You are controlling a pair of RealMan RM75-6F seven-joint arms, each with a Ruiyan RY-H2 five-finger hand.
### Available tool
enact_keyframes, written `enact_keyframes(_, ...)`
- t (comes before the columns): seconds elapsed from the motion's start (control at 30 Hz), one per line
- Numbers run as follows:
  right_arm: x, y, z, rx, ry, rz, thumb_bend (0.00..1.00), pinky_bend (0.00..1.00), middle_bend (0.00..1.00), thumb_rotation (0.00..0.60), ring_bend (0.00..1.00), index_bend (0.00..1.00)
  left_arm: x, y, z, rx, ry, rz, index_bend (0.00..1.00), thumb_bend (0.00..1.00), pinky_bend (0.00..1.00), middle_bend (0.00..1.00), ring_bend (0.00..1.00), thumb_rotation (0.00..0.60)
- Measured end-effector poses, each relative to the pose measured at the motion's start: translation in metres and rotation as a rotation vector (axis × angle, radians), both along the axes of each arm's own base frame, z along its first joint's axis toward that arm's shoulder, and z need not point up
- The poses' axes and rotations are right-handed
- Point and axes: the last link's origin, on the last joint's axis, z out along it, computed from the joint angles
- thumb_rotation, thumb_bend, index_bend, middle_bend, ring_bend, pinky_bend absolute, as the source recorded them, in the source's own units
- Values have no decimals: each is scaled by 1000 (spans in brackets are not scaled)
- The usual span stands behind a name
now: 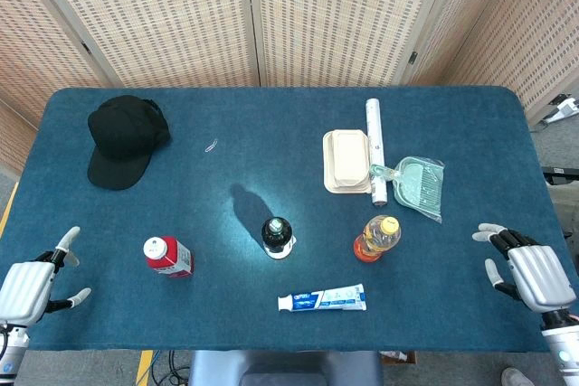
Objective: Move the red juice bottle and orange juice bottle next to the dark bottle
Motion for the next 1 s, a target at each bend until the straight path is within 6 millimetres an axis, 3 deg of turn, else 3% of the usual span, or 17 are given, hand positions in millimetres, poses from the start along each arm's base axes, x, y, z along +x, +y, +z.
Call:
enact_keyframes(0.2,-1,-2,0,-4,0,-7,529,428,250,600,276,326,-1,1,-1,-7,-10,-10,194,104,596,264,361,600)
enact_keyframes(0.4,1,-1,1,4,-8,3,528,427,250,600,276,326,2,1,0,-19,-64,-17,6,103,483,219,290,600)
enact_keyframes(0.57,3,-1,3,-1,-22,10,529,428,250,600,276,326,8,1,-2,-51,-150,-32,0,61,372,16,115,600)
enact_keyframes(0.73,5,0,6,-2,-32,18,528,428,250,600,276,326,13,0,-8,-125,-290,-27,0,29,258,0,21,600)
enact_keyframes(1.0,10,4,7,-7,-35,39,528,428,250,600,276,326,23,11,-20,-236,-485,-15,0,23,200,0,3,600)
